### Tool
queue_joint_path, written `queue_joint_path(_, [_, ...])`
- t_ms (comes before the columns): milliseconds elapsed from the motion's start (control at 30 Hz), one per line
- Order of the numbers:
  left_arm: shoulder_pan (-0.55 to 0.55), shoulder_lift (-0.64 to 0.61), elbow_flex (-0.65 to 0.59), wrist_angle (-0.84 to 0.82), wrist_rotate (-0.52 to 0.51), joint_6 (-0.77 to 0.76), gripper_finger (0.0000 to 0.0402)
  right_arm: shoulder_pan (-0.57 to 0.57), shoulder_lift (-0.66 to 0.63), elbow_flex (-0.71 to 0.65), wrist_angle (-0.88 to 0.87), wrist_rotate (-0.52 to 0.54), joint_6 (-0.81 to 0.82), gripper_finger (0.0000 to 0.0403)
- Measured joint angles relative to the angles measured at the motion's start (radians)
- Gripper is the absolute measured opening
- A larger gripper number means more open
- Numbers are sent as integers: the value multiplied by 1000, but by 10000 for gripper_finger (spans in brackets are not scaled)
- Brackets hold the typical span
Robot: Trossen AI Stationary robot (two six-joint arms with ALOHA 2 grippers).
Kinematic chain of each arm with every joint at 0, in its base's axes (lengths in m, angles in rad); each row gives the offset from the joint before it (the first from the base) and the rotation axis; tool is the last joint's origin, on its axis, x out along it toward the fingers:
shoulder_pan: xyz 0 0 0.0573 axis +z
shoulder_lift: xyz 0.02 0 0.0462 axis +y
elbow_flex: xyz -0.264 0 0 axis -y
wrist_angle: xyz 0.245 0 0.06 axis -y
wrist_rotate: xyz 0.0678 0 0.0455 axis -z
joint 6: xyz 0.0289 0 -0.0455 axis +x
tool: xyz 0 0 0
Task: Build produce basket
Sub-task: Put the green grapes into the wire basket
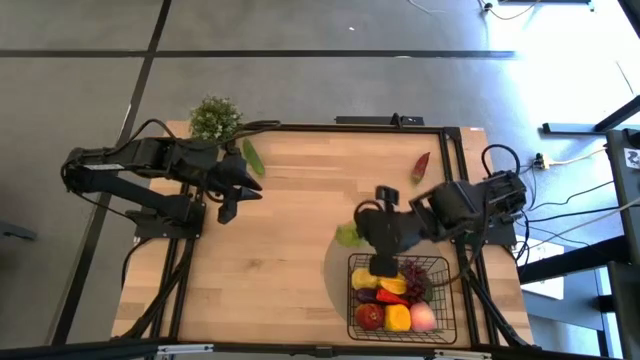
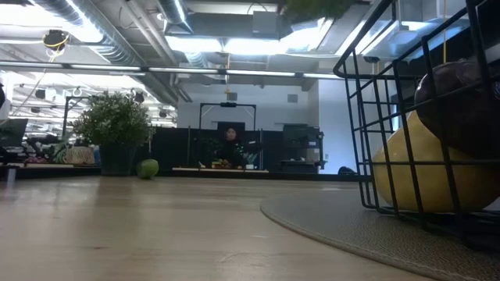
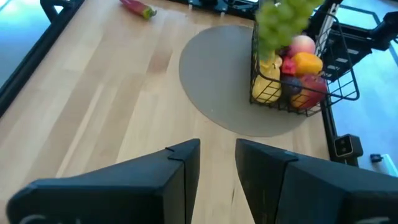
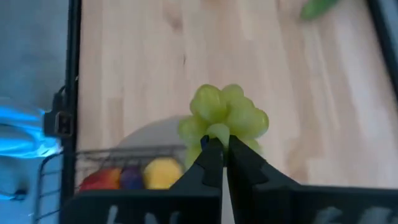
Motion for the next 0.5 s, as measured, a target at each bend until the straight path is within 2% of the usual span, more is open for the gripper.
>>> queue_joint_path(233, [0, 0, 0, 0, 0, 0, 90, 96, 0, -54, -28, 6, 198, 0])
queue_joint_path(500, [0, 0, 0, 0, 0, 0, 90, 138, 0, -152, -11, 129, 352, 0])
